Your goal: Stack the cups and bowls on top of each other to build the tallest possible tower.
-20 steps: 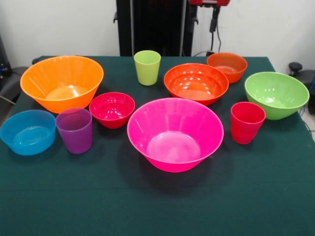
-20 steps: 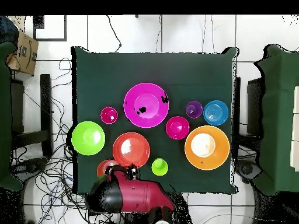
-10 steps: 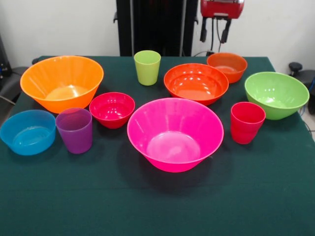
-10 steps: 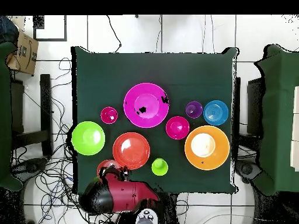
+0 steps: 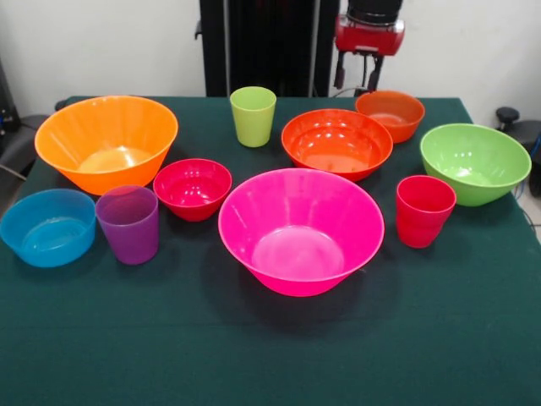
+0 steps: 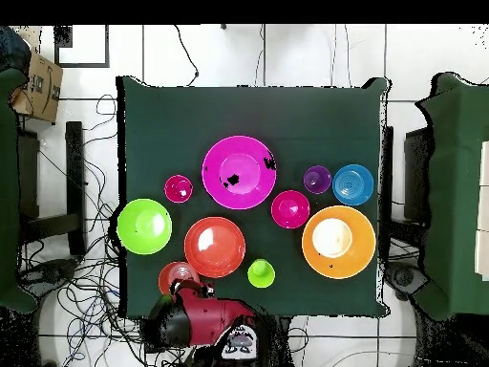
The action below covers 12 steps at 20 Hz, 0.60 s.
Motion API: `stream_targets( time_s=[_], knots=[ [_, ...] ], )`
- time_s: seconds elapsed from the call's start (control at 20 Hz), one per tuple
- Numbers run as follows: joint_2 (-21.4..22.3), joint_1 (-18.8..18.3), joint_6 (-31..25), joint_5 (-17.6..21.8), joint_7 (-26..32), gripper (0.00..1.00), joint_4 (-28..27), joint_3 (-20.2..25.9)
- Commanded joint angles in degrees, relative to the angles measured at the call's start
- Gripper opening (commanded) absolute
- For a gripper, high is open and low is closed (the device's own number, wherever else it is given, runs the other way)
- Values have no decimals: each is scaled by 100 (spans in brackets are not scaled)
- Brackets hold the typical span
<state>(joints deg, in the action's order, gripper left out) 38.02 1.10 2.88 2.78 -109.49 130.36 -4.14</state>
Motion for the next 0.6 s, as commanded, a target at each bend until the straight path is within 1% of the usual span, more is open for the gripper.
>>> stream_targets(
  time_s=[0.05, 0.35, 0.45, 0.6],
  knots=[
    [-705, 64, 178, 281, -678, 100, 5, 51],
    [-670, 96, 59, 211, -756, 100, -35, 142],
    [-707, 90, 90, 204, -774, 100, -34, 177],
    [-797, 176, 211, 179, -836, 100, -27, 127]
  ],
)
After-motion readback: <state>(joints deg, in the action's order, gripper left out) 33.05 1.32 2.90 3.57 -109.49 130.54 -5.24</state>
